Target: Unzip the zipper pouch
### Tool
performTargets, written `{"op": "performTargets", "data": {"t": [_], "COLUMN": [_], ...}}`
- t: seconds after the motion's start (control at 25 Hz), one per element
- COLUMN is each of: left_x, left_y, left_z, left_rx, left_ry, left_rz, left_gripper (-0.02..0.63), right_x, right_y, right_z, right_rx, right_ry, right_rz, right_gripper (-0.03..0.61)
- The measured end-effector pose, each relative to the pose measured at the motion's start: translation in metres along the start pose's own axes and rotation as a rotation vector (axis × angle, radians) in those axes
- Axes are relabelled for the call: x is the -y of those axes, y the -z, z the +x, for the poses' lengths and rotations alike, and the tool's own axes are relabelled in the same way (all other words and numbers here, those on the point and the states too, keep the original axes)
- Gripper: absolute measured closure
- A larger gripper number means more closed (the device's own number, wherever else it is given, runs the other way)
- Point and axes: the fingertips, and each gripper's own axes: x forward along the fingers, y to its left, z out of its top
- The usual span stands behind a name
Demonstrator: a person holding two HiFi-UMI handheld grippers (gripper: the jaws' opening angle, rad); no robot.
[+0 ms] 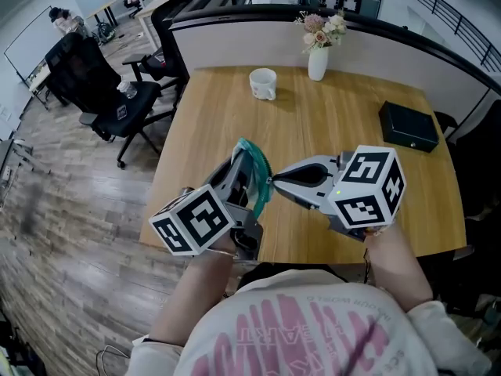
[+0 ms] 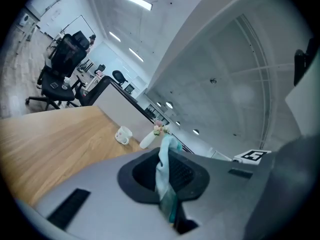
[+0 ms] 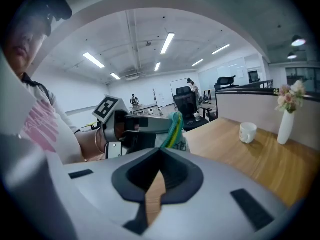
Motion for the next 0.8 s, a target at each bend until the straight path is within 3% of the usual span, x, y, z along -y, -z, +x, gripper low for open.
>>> {"op": "performTargets", "data": {"t": [0.48, 0.8], "left_x": [0.027, 0.049], "left_y": [0.002, 0.004], "left_z": [0.014, 0.03], "left_rx": [0.071, 0.169], "left_ry": [-0.042, -0.08], "left_rz": [-0.023, -0.054], "left_gripper": [0.603, 0.603], "right_x": [0.014, 0.033], "right_y": [0.017, 0.032], "right_z": [-0.043, -0.087], "right_rx": [0.01, -0.028], "right_ry": [-0.06, -0.067], "right_rz": [0.031, 0.0], "right_gripper": [0.58, 0.58]}}
